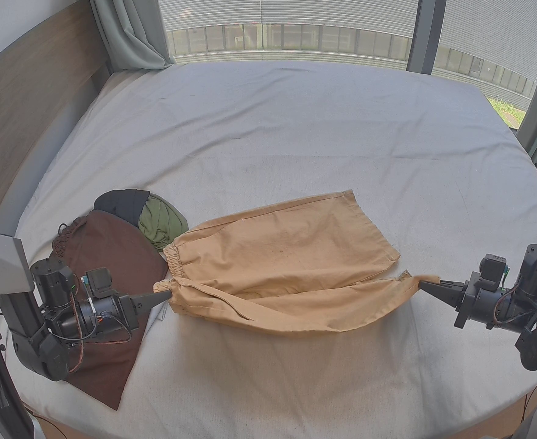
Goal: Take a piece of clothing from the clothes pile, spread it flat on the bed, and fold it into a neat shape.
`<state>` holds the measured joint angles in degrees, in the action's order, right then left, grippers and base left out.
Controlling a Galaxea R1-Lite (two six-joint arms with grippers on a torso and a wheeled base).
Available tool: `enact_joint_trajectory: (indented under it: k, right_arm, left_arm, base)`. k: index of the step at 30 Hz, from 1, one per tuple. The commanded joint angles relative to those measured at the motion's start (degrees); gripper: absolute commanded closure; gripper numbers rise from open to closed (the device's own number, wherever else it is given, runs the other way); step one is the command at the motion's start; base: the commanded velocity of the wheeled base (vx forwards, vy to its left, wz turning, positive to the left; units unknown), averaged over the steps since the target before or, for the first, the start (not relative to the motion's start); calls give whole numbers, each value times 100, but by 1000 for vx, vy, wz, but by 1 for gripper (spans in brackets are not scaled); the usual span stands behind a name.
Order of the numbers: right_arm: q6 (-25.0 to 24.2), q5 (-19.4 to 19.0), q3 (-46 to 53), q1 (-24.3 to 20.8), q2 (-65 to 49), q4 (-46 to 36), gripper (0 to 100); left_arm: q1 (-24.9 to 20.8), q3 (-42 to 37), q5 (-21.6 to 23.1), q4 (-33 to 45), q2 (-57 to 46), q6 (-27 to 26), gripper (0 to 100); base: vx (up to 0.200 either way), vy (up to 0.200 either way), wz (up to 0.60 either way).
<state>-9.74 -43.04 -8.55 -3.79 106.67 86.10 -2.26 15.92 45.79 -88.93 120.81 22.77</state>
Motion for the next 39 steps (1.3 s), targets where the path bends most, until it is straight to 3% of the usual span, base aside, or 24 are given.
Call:
enact_joint_trajectory:
  k: [1, 19, 32, 39]
  right_arm:
    - [-63, 7, -139, 1, -41, 12, 100]
    - [-212, 235, -455, -87, -181, 12, 100]
    - [-485, 604, -1061, -377, -120, -23, 100]
    - [-485, 639, -1984, -333, 82, -929, 100]
  left_arm:
    - [15, 43, -35, -1, 4, 61, 100]
    - [129, 245, -132, -1, -5, 316, 100]
    - [138, 350, -316, -1, -13, 333, 100]
    - [41, 377, -527, -1, -13, 588, 100]
  base:
    - [0, 0, 0]
    - [0, 0, 0]
    - [0, 0, 0]
    - [0, 0, 0]
